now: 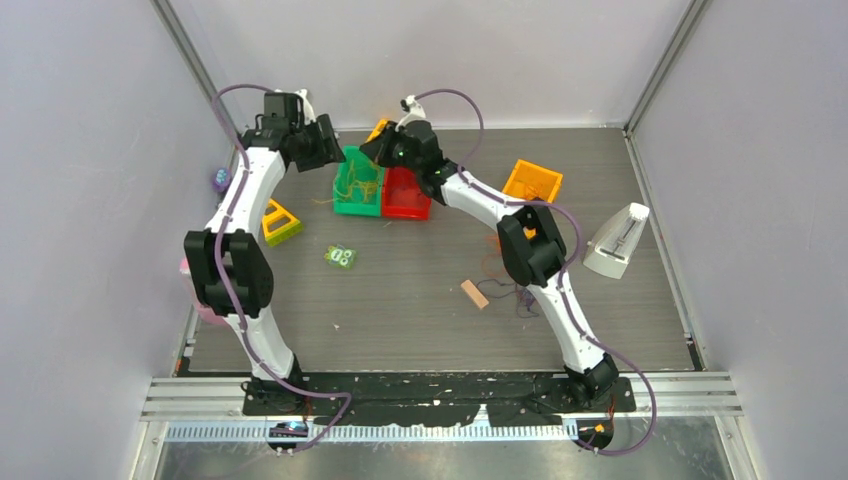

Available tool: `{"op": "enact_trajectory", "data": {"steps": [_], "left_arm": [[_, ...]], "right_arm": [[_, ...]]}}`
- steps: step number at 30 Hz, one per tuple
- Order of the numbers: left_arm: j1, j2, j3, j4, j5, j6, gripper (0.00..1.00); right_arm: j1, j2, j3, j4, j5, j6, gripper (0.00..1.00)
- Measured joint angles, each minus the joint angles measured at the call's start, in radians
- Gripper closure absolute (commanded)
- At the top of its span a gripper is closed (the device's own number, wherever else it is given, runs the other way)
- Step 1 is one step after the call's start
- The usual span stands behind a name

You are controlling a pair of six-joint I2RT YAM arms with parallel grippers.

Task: Untangle the cables

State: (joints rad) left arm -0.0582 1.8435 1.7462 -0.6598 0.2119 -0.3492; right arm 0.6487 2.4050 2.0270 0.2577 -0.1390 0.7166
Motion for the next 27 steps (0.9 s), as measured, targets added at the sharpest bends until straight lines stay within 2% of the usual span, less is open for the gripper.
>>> {"op": "enact_trajectory", "data": {"steps": [1,2,3,4,6,9,16,27], "left_arm": [[0.002,0.000,-0.006,0.004,-0.003,-0.003,0.41],[0.005,0.002,-0.012,0.008,-0.006,-0.005,0.41],[0.007,0.007,-0.016,0.010,-0.008,-0.006,0.41],[0.009,0.011,-0.019,0.010,-0.009,-0.007,0.41],[0.015,0.027,-0.021,0.013,-0.010,-0.010,0.41],[0.021,0.054,-0.022,0.013,-0.009,-0.010,0.42],[0.021,0.097,-0.026,0.012,0.003,-0.010,0.42],[0.021,0.180,-0.027,0.019,0.006,-0.005,0.46]], "right_arm": [[0.002,0.023,0.031,-0.010,0.000,0.000,0.85],[0.003,0.053,0.072,-0.016,0.000,0.000,0.61],[0.005,0.079,0.106,-0.027,0.000,0.001,0.49],[0.007,0.113,0.153,-0.048,0.000,0.002,0.33],[0.011,0.171,0.231,-0.086,0.000,0.001,0.22],[0.018,0.192,0.240,-0.136,0.003,-0.002,0.20],[0.018,0.108,0.111,-0.146,0.019,-0.034,0.16],[-0.029,-0.226,-0.236,-0.176,0.031,-0.138,0.19]]}}
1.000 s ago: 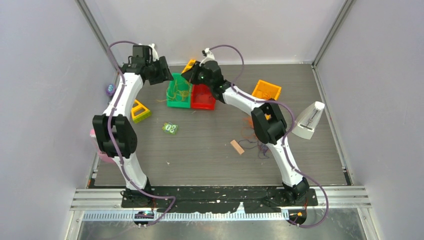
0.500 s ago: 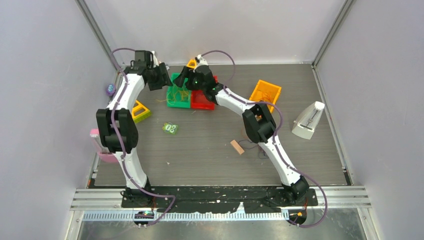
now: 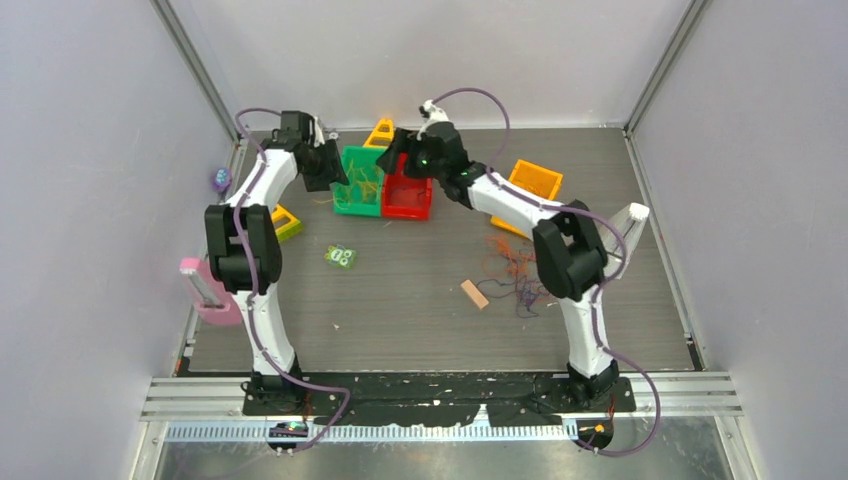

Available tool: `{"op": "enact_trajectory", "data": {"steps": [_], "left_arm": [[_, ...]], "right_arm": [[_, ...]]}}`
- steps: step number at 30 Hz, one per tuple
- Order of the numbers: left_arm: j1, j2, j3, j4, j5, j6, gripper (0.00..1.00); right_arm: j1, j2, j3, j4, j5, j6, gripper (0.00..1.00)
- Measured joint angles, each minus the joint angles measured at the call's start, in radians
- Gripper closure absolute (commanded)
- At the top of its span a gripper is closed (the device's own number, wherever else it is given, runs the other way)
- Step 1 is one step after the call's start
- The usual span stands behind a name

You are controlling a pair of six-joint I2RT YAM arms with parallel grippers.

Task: Untangle the cables

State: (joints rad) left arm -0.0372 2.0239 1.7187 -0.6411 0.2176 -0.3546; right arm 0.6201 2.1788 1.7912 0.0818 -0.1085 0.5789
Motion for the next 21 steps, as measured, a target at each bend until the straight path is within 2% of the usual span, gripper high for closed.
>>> {"op": "enact_trajectory", "data": {"steps": [4,6,10,14,21], "left_arm": [[-0.007,0.063,0.020,0.001,-0.016,0.005,0.52],[-0.014,0.087,0.021,-0.001,-0.028,0.011,0.60],[-0.029,0.105,0.020,-0.005,-0.047,0.024,0.85],[-0.048,0.079,-0.020,0.021,-0.068,0.043,0.98],[-0.084,-0.016,-0.160,0.048,-0.101,0.030,1.00]], "right_arm": [[-0.035,-0.202,-0.237,0.027,0.003,-0.041,0.23],[-0.056,-0.291,-0.371,0.041,-0.003,-0.055,0.26],[-0.100,-0.417,-0.499,0.051,-0.013,-0.082,0.33],[-0.140,-0.506,-0.626,0.053,-0.019,-0.104,0.38],[-0.160,-0.639,-0.783,0.048,-0.027,-0.123,0.43]]}}
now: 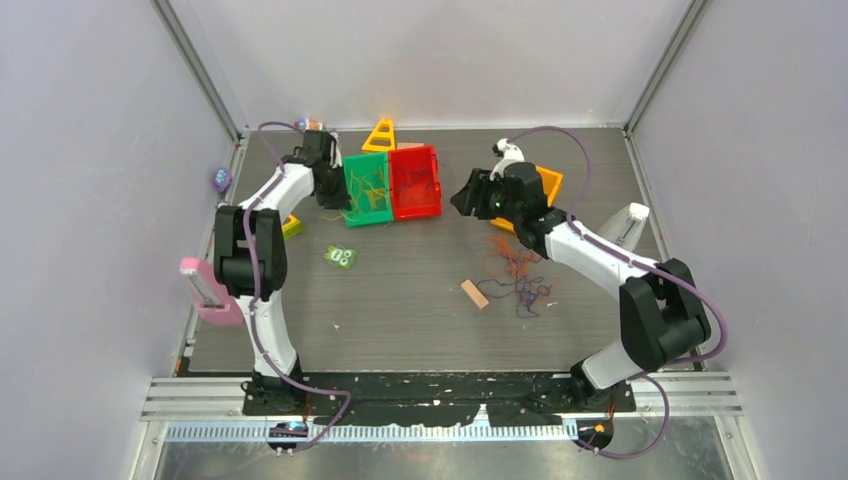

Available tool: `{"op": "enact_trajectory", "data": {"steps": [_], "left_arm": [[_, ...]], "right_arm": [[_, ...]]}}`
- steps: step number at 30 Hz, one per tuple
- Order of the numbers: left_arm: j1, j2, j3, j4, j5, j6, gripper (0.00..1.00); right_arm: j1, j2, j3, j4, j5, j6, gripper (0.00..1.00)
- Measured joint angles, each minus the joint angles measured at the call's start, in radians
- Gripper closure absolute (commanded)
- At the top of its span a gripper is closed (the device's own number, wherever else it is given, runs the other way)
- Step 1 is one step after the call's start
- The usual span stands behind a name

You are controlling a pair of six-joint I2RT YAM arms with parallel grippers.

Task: Untangle the cables

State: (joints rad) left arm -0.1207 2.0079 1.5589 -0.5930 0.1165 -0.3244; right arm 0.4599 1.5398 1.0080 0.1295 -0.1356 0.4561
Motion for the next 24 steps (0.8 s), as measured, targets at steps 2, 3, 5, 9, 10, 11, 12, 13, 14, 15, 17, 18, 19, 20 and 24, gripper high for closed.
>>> {"op": "enact_trajectory", "data": {"steps": [2,3,5,9,10,11,12,13,14,15,17,18,19,20,24], "left_arm": [[-0.016,-0.015,-0.021,0.002,-0.010,0.000,0.98],[-0.025,-0.025,-0.035,0.006,-0.018,-0.001,0.97],[-0.040,-0.042,-0.057,0.013,-0.029,-0.002,0.85],[-0.077,-0.084,-0.113,0.016,-0.069,-0.023,0.62],[-0.088,-0.096,-0.130,0.021,-0.074,-0.034,0.57],[-0.100,-0.111,-0.150,0.026,-0.079,-0.043,0.50],[-0.112,-0.127,-0.171,0.034,-0.085,-0.057,0.44],[-0.124,-0.143,-0.189,0.042,-0.089,-0.068,0.41],[-0.136,-0.159,-0.203,0.047,-0.090,-0.081,0.39],[-0.146,-0.172,-0.210,0.048,-0.092,-0.093,0.38],[-0.171,-0.194,-0.211,0.051,-0.094,-0.109,0.31],[-0.183,-0.204,-0.211,0.055,-0.094,-0.114,0.26],[-0.193,-0.213,-0.211,0.056,-0.093,-0.118,0.17],[-0.205,-0.224,-0.211,0.056,-0.091,-0.123,0.08],[-0.232,-0.280,-0.211,0.049,-0.093,-0.135,0.00]], "right_arm": [[0.000,-0.039,-0.040,0.003,-0.001,-0.004,0.43],[-0.001,-0.059,-0.060,0.004,-0.002,-0.006,0.44],[-0.003,-0.094,-0.097,0.005,-0.001,-0.010,0.44],[-0.006,-0.160,-0.168,0.003,0.005,-0.018,0.44],[-0.007,-0.176,-0.185,0.002,0.008,-0.019,0.44],[-0.009,-0.194,-0.202,-0.002,0.013,-0.022,0.44],[-0.012,-0.208,-0.217,-0.004,0.016,-0.025,0.43],[-0.014,-0.222,-0.231,-0.006,0.020,-0.027,0.38],[-0.019,-0.236,-0.244,-0.007,0.022,-0.029,0.37],[-0.022,-0.246,-0.254,-0.010,0.023,-0.030,0.35],[-0.031,-0.268,-0.269,-0.024,0.024,-0.035,0.31],[-0.034,-0.278,-0.275,-0.033,0.025,-0.036,0.29],[-0.037,-0.290,-0.281,-0.041,0.026,-0.037,0.23],[-0.040,-0.307,-0.288,-0.053,0.026,-0.039,0.20],[-0.045,-0.401,-0.326,-0.104,0.039,-0.041,0.03]]}}
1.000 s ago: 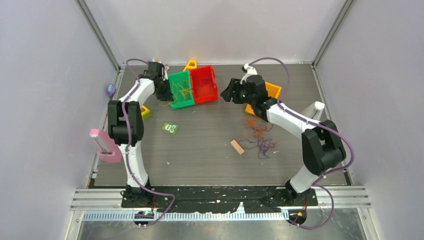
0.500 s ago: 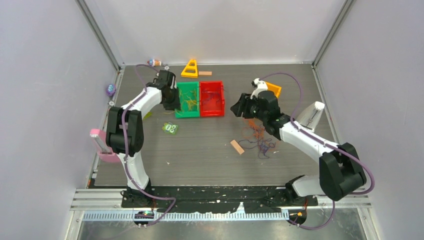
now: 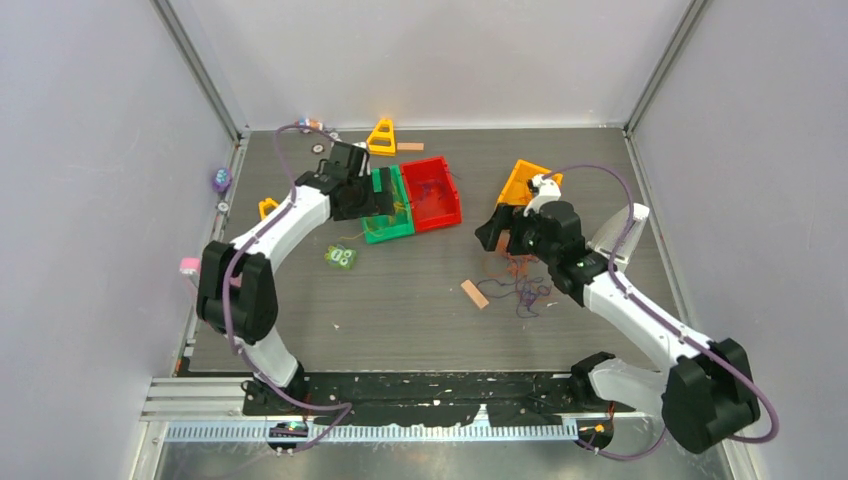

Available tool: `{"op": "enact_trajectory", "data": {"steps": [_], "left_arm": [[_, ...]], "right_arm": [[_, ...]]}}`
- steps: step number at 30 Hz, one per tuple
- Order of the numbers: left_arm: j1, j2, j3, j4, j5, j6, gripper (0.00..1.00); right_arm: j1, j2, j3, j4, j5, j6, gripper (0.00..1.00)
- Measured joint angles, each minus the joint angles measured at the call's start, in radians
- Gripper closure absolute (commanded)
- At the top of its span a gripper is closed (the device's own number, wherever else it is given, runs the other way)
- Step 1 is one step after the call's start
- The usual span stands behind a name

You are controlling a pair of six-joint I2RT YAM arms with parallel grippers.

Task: Untangle the cables

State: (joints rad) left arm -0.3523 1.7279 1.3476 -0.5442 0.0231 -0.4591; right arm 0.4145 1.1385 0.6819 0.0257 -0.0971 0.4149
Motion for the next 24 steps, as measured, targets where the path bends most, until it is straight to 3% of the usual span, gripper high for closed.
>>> {"op": "enact_trajectory", "data": {"steps": [6,14,24], "left_arm": [[0.002,-0.215,-0.033,-0.032,-0.042,0.026,0.00],[0.002,-0.609,-0.223,-0.024,-0.062,0.050,0.00],[0.001,-0.880,-0.662,0.116,0.026,0.038,0.03]], "right_arm": [[0.000,-0.130,-0.024,-0.145,0.102,0.002,0.05],[-0.003,-0.164,-0.020,-0.357,0.270,0.002,0.05],[-0.016,-0.158,-0.018,-0.474,0.367,0.031,0.03]]}}
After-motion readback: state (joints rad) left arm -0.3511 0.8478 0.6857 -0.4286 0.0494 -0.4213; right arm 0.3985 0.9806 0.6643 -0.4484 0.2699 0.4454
